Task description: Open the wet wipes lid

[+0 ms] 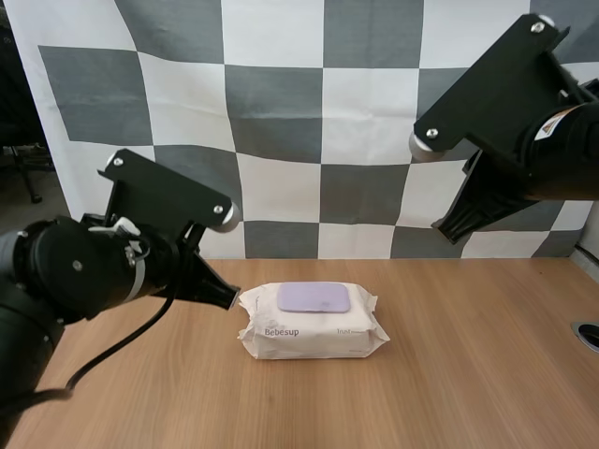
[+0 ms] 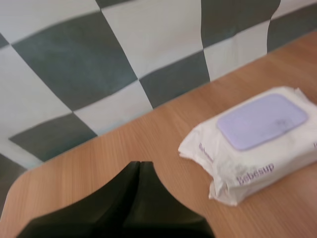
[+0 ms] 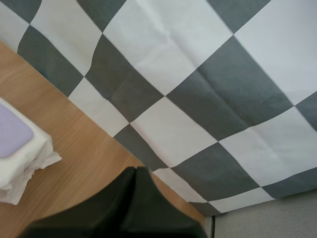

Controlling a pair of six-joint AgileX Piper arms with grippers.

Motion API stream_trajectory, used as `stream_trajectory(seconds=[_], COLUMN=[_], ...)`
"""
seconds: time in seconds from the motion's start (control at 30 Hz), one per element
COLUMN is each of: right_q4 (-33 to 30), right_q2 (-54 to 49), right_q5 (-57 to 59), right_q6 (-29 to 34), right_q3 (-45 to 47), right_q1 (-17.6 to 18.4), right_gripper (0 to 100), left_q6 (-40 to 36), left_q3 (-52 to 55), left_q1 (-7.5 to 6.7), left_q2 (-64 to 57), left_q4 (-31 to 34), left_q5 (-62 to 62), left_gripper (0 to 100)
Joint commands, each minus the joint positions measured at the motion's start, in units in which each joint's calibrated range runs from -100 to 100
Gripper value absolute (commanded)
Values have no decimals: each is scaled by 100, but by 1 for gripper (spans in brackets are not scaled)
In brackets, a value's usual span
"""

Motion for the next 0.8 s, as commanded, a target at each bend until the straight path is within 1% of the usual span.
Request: stream_trajectory(seconds=[0.0,0.07,0.13,0.23,0.27,0.3,0.37,0.4,0.47,0.53,0.57,0.63,0.67,0.77], right_q4=[-61,-224,-407,-506,-506,-506,-506,-506,-506,-506,-506,-554,-584,-640], right_q2=[57,116,126,126,126,126,126,126,126,126,126,126,126,126], right_q5=[-15,-111,-499,-1333,-1468,-1547,-1720,-1862,-2102,-2295,-2346,-2366,-2386,-2386], right_q6=[5,14,199,445,476,493,493,493,493,493,493,493,493,493], right_q3=[286,589,856,1087,1101,1100,1117,1131,1131,1131,1131,1131,1131,1131], right_q1=[-3,-3,-3,-3,-3,-3,-3,-3,-3,-3,-3,-3,-3,-3], right_gripper=[0,0,0,0,0,0,0,0,0,0,0,0,0,0], left_q6=[756,874,872,1066,1251,1439,1397,1395,1450,1617,1803,2013,2057,2241], left_q3=[-420,-668,-872,-926,-926,-944,-947,-947,-947,-974,-974,-984,-984,-988], left_q1=[2,2,2,15,44,95,204,258,354,484,547,747,878,1349], left_q2=[85,136,175,185,234,301,533,705,1078,1491,1669,2099,2293,2640], left_q4=[-2357,-2597,-2885,-3731,-3908,-3888,-3636,-3628,-3931,-4289,-4457,-4568,-4577,-4590], left_q5=[-50,83,494,1033,1290,1624,2343,2789,3322,4152,4165,4165,4165,4165], left_gripper=[0,0,0,0,0,0,0,0,0,0,0,0,0,0])
